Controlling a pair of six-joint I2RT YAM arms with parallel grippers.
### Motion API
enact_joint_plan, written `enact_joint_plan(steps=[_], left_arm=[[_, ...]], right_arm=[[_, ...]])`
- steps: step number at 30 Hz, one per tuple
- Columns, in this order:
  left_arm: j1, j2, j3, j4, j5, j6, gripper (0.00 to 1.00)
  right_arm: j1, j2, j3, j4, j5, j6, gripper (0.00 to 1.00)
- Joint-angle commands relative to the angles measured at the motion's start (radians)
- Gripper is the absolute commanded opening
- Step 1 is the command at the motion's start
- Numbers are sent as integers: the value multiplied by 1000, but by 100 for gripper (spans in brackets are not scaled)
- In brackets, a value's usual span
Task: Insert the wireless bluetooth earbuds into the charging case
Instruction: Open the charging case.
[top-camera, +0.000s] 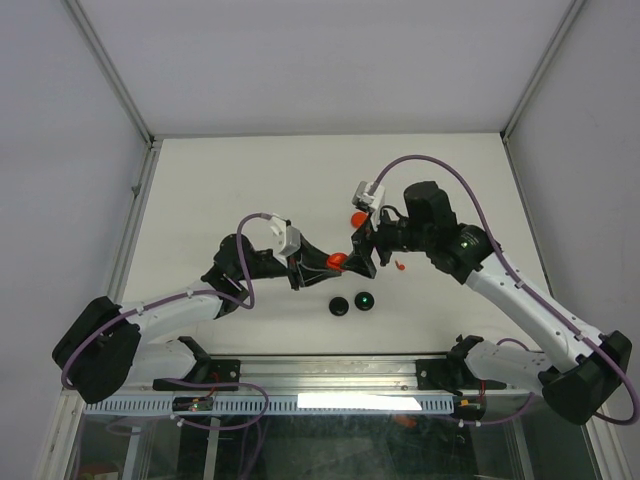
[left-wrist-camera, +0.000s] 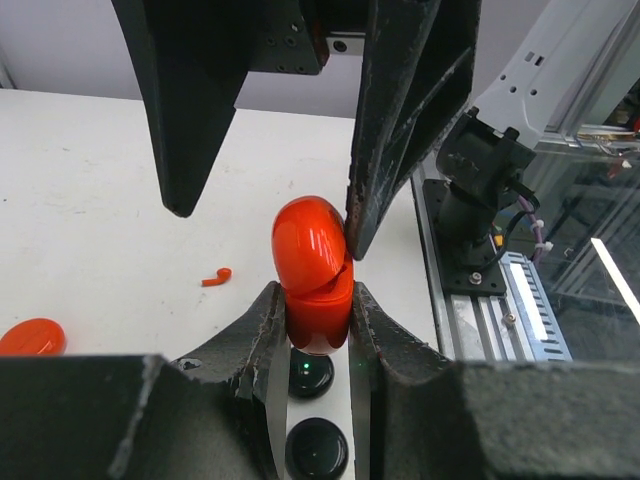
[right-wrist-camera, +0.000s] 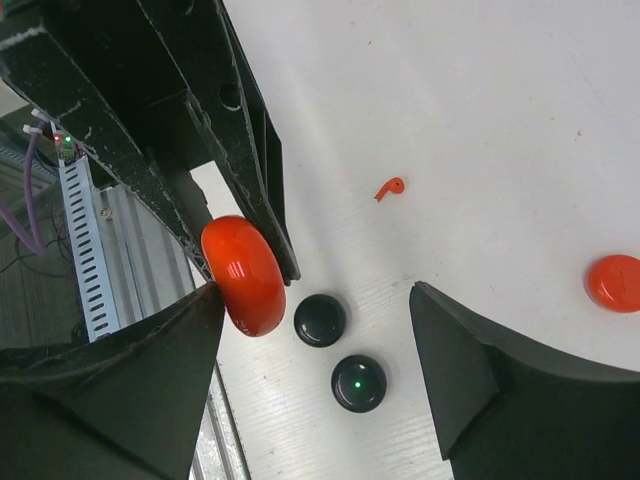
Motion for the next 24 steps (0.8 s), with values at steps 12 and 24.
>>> enact_joint_plan(steps=[12,24], left_arm=[[-36,-53,-7,-8,11,97,0],[10,-17,-139,97,-333,-42,0]], right_arm=[[-7,18,38,40,67,27,77],[-10,24,54,-4,190,130,80]])
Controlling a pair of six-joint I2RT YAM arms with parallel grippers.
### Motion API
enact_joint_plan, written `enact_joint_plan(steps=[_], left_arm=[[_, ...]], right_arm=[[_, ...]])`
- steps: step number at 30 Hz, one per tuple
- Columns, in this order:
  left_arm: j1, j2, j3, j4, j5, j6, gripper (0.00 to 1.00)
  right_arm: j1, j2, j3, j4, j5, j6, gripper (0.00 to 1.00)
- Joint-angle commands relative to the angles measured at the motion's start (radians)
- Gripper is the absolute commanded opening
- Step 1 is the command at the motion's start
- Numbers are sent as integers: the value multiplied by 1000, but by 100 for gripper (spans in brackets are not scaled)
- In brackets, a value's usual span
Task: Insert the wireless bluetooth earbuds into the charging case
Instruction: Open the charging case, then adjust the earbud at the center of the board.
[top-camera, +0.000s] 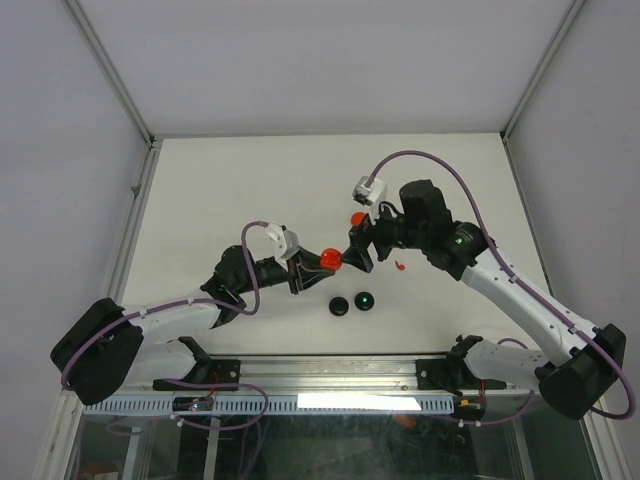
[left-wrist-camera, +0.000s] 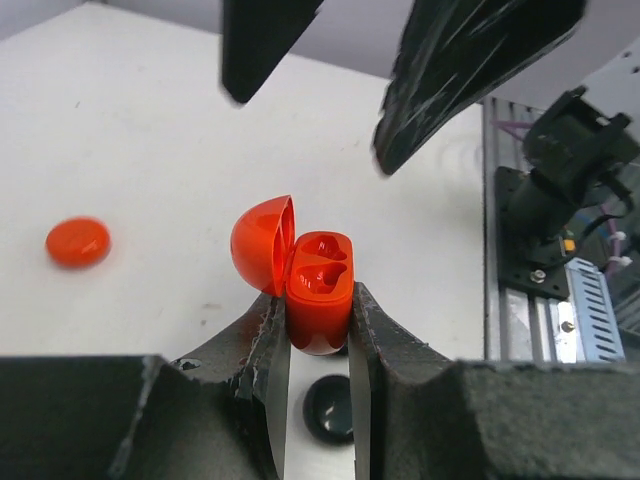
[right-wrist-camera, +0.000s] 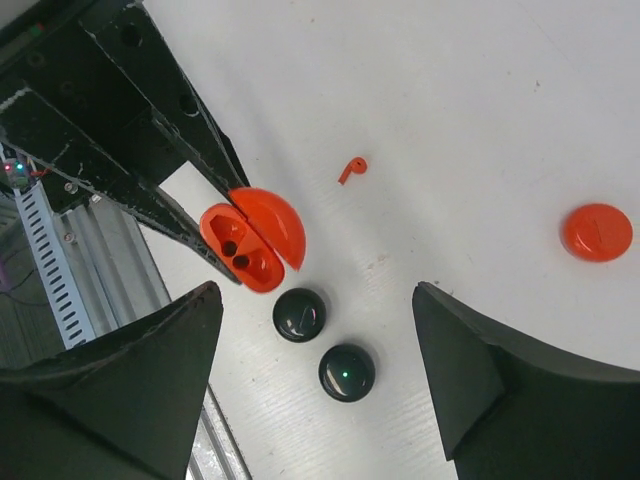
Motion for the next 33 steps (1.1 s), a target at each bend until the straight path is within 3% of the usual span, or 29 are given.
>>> enact_joint_plan(steps=[1,10,15,20,27,33], left_arm=[[54,2,-74,136,-142,-96,0],[166,-16,-167,189,-268,-181,0],[200,-18,-186,171,-305,-182,0],[203,6,-190,181,-296,-149,0],[204,25,-185,178,-262,-132,0],[204,11,-182,158,-259,-121,0]], right_arm=[[-7,4,51,-18,127,102,80],[-9,117,-19,23,252,233,78],[-9,216,-13,0,491,336,78],[-26,249,-47,-28,625,434,77],[-105,335,-90,-16,666,503,77],[-154,404,-116,73,613,499,74]])
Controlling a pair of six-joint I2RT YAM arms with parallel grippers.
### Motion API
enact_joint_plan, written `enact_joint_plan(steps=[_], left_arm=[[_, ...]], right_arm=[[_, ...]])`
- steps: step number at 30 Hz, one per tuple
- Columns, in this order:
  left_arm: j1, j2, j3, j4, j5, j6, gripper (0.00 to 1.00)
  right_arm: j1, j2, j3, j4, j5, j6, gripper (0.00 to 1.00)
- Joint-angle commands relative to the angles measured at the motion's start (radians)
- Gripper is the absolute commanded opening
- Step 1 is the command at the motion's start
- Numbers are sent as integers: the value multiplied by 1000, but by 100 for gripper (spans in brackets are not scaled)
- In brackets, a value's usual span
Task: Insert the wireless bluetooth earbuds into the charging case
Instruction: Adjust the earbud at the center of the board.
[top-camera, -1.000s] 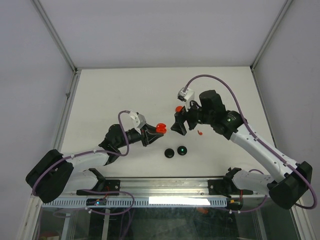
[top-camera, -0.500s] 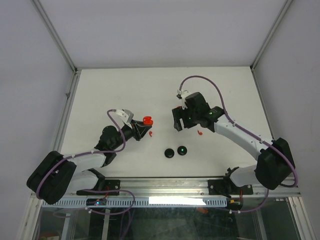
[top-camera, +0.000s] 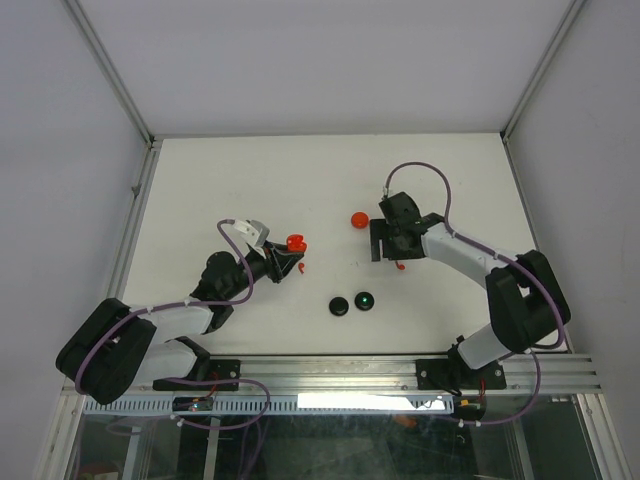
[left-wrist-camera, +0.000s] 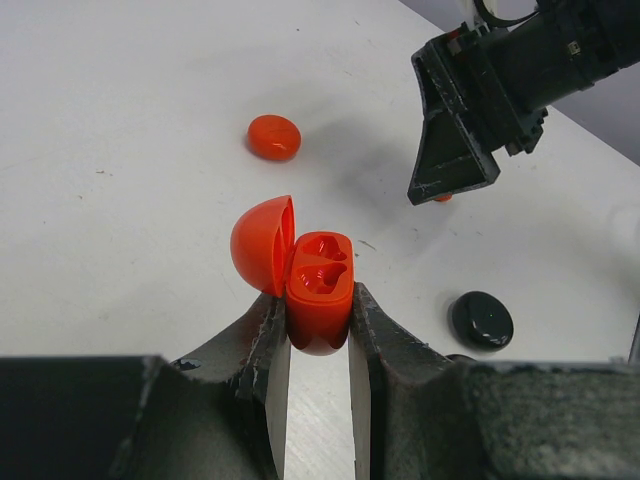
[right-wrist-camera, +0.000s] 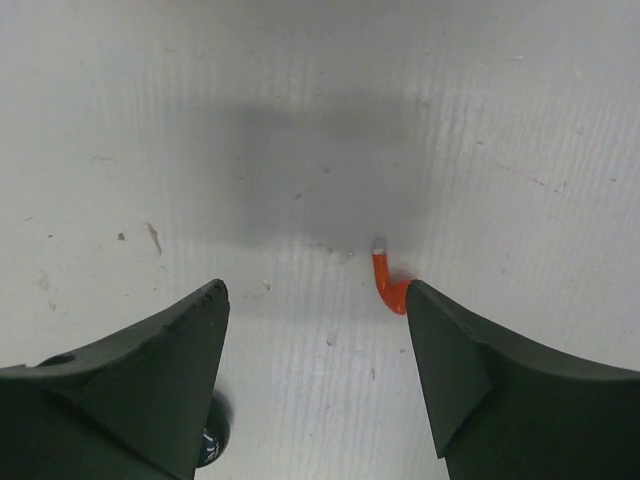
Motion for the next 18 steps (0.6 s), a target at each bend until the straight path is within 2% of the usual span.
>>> enact_joint_plan(steps=[1,12,18], left_arm=[[10,-19,5,37,19,28,0],[9,-14,8,35,42,26,0],[9,-10,13,34,50,25,0]], right_arm=[[-25,31,-4,104,-17,22,74],[-43,105,-9,119,-48,8,72],[-42,103,-21,91,-117,2,68]])
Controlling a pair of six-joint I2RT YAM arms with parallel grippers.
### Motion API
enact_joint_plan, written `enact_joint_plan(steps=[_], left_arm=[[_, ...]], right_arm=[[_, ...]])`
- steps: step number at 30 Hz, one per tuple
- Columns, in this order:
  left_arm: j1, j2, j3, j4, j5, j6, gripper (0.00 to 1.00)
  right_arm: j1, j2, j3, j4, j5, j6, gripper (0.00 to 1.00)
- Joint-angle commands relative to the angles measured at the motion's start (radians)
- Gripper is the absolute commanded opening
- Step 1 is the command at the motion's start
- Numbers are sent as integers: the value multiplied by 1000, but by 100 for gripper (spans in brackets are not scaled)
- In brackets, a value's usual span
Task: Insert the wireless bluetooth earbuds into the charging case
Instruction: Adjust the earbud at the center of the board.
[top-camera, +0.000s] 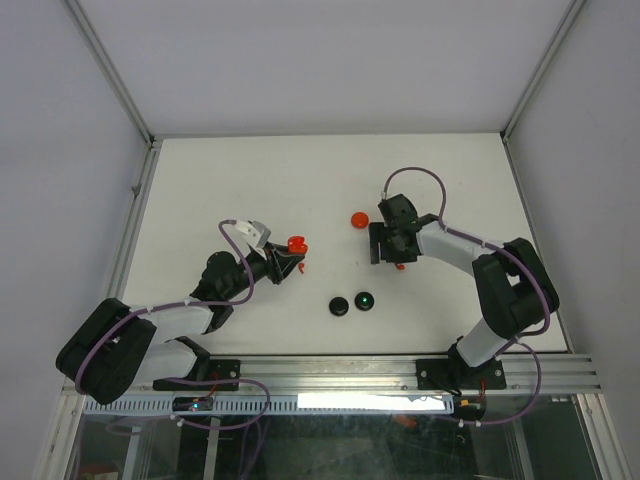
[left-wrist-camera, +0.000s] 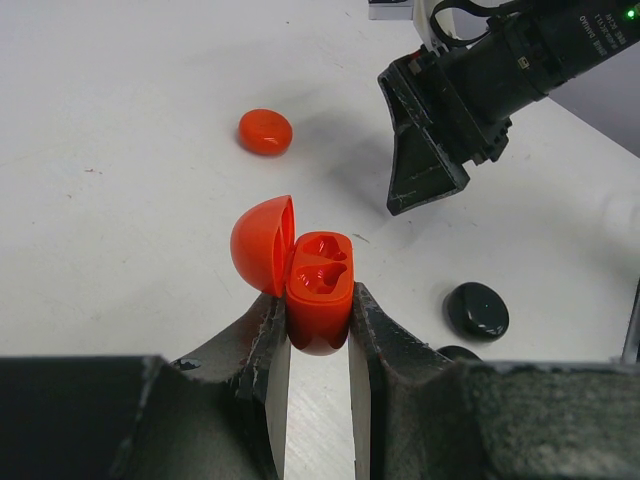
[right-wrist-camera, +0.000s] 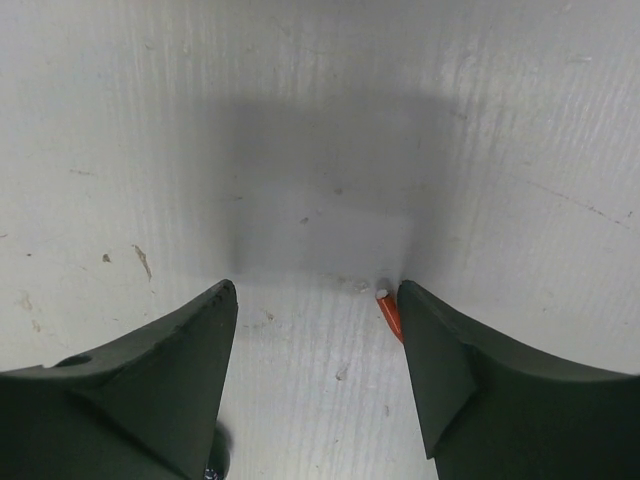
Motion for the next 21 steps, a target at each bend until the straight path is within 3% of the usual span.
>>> enact_joint_plan(steps=[1,8,21], left_arm=[[9,-9,13,41,33,13,0],[10,-9,10,48,47,13,0],[9,-3,15,46,61,13,0]], right_arm=[[-4,-3,-7,10,-74,-5,67],[0,-24,-7,-55,-135,-28,62],[7,-131,4,-122,-88,-34,60]])
